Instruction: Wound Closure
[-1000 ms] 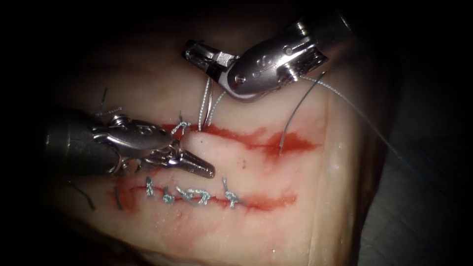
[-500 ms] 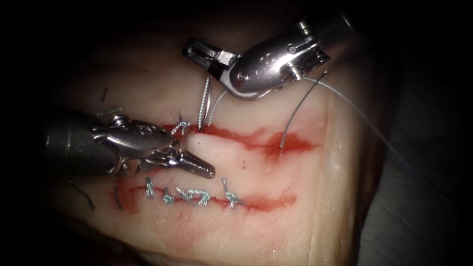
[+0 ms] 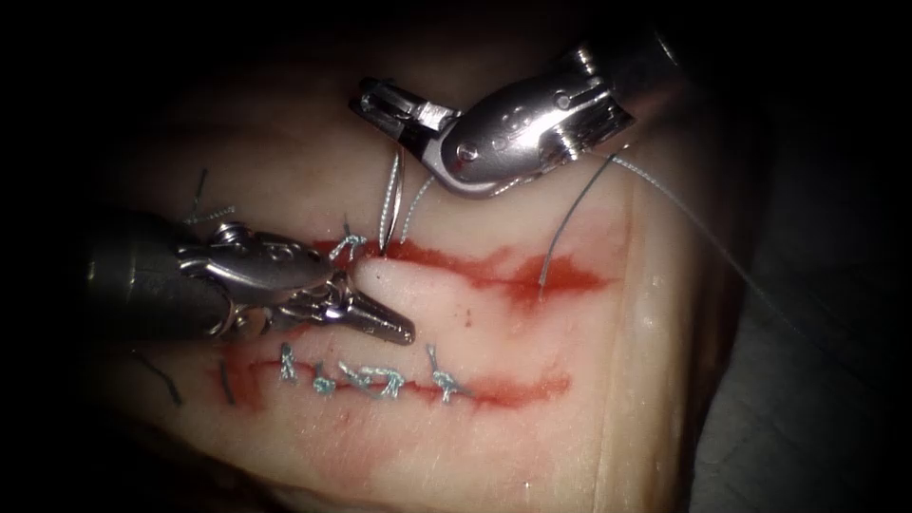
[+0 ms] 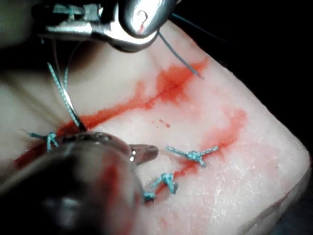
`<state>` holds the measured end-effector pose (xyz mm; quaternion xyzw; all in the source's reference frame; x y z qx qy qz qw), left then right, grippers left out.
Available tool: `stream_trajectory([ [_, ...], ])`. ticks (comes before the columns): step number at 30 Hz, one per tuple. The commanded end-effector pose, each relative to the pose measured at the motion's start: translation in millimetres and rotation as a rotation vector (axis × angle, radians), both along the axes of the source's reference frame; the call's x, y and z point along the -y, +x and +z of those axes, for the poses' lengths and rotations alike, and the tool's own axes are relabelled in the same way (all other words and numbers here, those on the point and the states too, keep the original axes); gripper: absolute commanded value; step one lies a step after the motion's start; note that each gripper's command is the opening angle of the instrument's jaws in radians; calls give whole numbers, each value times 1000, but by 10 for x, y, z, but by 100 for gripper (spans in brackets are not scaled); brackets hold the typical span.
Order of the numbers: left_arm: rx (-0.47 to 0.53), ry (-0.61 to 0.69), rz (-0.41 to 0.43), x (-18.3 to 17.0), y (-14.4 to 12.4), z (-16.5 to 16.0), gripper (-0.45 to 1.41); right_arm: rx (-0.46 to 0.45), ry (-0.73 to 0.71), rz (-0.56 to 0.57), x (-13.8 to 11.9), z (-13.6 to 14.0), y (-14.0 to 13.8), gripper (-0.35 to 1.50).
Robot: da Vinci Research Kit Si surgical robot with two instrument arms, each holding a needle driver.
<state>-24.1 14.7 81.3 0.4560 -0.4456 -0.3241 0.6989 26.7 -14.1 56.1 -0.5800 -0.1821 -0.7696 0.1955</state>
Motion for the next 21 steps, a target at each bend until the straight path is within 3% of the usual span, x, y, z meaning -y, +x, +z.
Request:
stream_trajectory([
  [1,0,-1,0,-1,-5,5,-45,-5,-2,4,-4,3,9,-35],
  [21,2,2,3,-1,-6,4,-45,-7,32,57,-4,0,8,-35],
])
